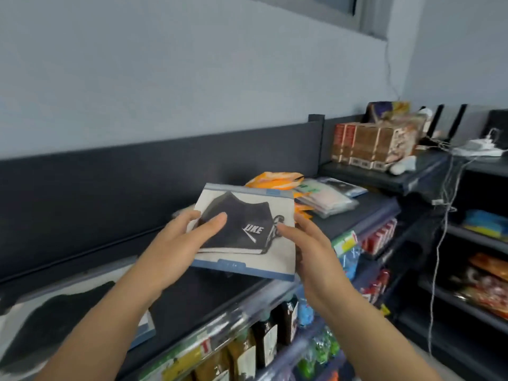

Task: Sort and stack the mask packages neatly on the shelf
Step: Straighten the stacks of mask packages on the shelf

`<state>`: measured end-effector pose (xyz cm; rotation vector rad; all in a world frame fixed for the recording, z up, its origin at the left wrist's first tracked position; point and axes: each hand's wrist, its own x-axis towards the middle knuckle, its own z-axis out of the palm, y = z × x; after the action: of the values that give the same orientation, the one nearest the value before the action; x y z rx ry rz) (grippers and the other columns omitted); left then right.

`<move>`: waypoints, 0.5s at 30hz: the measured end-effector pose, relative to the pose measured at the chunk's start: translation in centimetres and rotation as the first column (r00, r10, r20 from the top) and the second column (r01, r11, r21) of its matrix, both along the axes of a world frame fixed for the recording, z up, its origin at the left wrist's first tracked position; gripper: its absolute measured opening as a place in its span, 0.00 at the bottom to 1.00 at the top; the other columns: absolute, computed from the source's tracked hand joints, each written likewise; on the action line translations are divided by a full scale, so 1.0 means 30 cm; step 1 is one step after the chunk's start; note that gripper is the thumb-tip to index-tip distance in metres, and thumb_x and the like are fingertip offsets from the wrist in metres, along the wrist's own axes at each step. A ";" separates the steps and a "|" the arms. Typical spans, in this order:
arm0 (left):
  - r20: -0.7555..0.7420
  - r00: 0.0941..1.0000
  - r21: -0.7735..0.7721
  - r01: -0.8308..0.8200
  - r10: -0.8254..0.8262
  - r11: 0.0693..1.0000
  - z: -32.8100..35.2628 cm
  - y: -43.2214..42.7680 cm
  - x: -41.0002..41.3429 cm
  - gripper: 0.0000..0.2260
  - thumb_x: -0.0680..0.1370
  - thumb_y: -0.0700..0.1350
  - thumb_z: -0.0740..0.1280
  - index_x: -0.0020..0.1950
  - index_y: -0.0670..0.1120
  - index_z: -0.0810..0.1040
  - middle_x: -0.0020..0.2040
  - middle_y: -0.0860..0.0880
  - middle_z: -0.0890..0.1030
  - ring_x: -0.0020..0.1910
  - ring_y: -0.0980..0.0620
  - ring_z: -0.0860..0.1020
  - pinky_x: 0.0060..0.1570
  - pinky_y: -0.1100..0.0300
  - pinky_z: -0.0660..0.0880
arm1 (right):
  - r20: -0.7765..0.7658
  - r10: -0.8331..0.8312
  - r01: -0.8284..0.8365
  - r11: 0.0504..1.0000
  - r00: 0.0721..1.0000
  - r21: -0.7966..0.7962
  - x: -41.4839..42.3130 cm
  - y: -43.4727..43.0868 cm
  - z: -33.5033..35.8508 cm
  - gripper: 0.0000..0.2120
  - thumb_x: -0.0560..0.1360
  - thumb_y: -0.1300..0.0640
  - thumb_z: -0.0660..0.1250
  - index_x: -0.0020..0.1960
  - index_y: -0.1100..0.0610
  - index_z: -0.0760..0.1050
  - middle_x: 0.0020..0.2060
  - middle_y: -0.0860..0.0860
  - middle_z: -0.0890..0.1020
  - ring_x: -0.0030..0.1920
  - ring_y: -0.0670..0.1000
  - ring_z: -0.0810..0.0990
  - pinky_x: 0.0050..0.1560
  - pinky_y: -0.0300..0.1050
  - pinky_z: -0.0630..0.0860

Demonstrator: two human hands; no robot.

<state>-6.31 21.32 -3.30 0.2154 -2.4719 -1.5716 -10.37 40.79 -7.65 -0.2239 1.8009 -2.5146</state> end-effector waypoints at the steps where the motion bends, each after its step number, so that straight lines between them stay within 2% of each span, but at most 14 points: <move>1: -0.005 1.000 0.013 0.023 -0.023 1.000 -0.002 0.058 -0.025 0.14 0.73 0.64 0.64 0.54 0.60 0.75 0.47 0.69 0.70 0.43 0.70 0.69 0.47 0.65 0.66 | 0.005 -0.017 0.017 1.000 1.000 0.000 -0.012 0.058 -0.006 0.11 0.75 0.58 0.67 0.56 0.46 0.78 0.50 0.46 0.86 0.44 0.45 0.85 0.37 0.37 0.78; 3: -0.005 0.997 0.023 0.079 -0.079 0.997 -0.003 0.193 -0.075 0.07 0.75 0.61 0.64 0.47 0.59 0.74 0.44 0.70 0.69 0.39 0.72 0.69 0.38 0.71 0.66 | 0.002 -0.059 0.059 0.998 0.998 -0.005 -0.040 0.185 -0.019 0.13 0.76 0.56 0.66 0.59 0.45 0.78 0.54 0.44 0.84 0.48 0.44 0.84 0.46 0.41 0.80; 4: -0.010 0.995 0.023 0.101 -0.101 0.995 -0.011 0.260 -0.106 0.07 0.75 0.60 0.64 0.46 0.59 0.74 0.44 0.70 0.70 0.39 0.73 0.69 0.37 0.72 0.65 | 0.001 -0.070 0.070 0.998 0.998 -0.006 -0.052 0.252 -0.020 0.15 0.76 0.56 0.66 0.62 0.45 0.76 0.57 0.44 0.83 0.52 0.44 0.83 0.51 0.43 0.79; 5: -0.018 0.993 0.026 0.117 -0.117 0.993 -0.021 0.326 -0.141 0.07 0.75 0.60 0.64 0.47 0.58 0.75 0.45 0.70 0.71 0.41 0.73 0.69 0.38 0.72 0.64 | -0.015 -0.075 0.076 0.997 0.997 0.007 -0.072 0.324 -0.026 0.16 0.77 0.58 0.65 0.63 0.45 0.76 0.57 0.43 0.83 0.53 0.44 0.83 0.51 0.42 0.79; 7: -0.025 0.990 0.052 0.142 -0.140 0.989 -0.041 0.464 -0.210 0.12 0.74 0.62 0.65 0.51 0.57 0.76 0.49 0.68 0.72 0.48 0.67 0.71 0.42 0.69 0.64 | -0.063 -0.093 0.096 0.994 0.994 0.056 -0.122 0.474 -0.043 0.18 0.77 0.65 0.61 0.56 0.45 0.77 0.49 0.42 0.85 0.47 0.43 0.84 0.44 0.39 0.79; 8: -0.022 0.989 0.072 0.149 -0.148 0.986 -0.051 0.534 -0.245 0.15 0.74 0.62 0.65 0.55 0.57 0.75 0.51 0.67 0.73 0.52 0.62 0.72 0.46 0.65 0.65 | -0.063 -0.100 0.105 0.991 0.993 0.082 -0.148 0.544 -0.044 0.20 0.77 0.68 0.60 0.57 0.46 0.77 0.48 0.43 0.86 0.47 0.45 0.84 0.45 0.41 0.79; 10: -0.020 0.985 0.081 0.172 -0.170 0.982 -0.073 0.669 -0.317 0.24 0.73 0.64 0.64 0.65 0.54 0.73 0.60 0.62 0.73 0.61 0.58 0.69 0.56 0.61 0.63 | -0.055 -0.133 0.137 0.987 0.990 0.086 -0.213 0.675 -0.058 0.23 0.77 0.69 0.61 0.68 0.52 0.70 0.57 0.49 0.83 0.54 0.52 0.83 0.54 0.51 0.78; 12: -0.018 0.982 0.074 0.188 -0.187 0.979 -0.090 0.796 -0.387 0.31 0.73 0.65 0.63 0.72 0.52 0.68 0.70 0.58 0.68 0.69 0.56 0.66 0.60 0.59 0.62 | -0.012 -0.185 0.185 0.983 0.983 0.010 -0.288 0.790 -0.063 0.30 0.77 0.68 0.63 0.74 0.51 0.60 0.62 0.51 0.79 0.58 0.55 0.80 0.59 0.55 0.76; 13: -0.023 0.981 0.082 0.191 -0.190 0.978 -0.095 0.854 -0.420 0.32 0.73 0.65 0.63 0.73 0.52 0.66 0.73 0.57 0.66 0.70 0.57 0.64 0.62 0.59 0.62 | -0.004 -0.211 0.211 0.978 0.978 -0.010 -0.327 0.842 -0.061 0.30 0.77 0.67 0.64 0.75 0.51 0.59 0.60 0.50 0.80 0.57 0.55 0.80 0.58 0.54 0.76; 15: -0.028 0.983 0.098 0.184 -0.182 0.978 -0.095 0.952 -0.479 0.33 0.73 0.65 0.64 0.75 0.52 0.64 0.74 0.57 0.64 0.68 0.59 0.64 0.62 0.59 0.62 | -0.018 -0.243 0.243 0.969 0.970 0.029 -0.401 0.932 -0.048 0.22 0.77 0.66 0.64 0.70 0.56 0.65 0.54 0.49 0.82 0.55 0.55 0.81 0.53 0.51 0.79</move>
<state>-20.68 49.88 -6.17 -0.0134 -2.4610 -1.7638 -22.42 68.75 -9.09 -0.0193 1.9824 -2.6459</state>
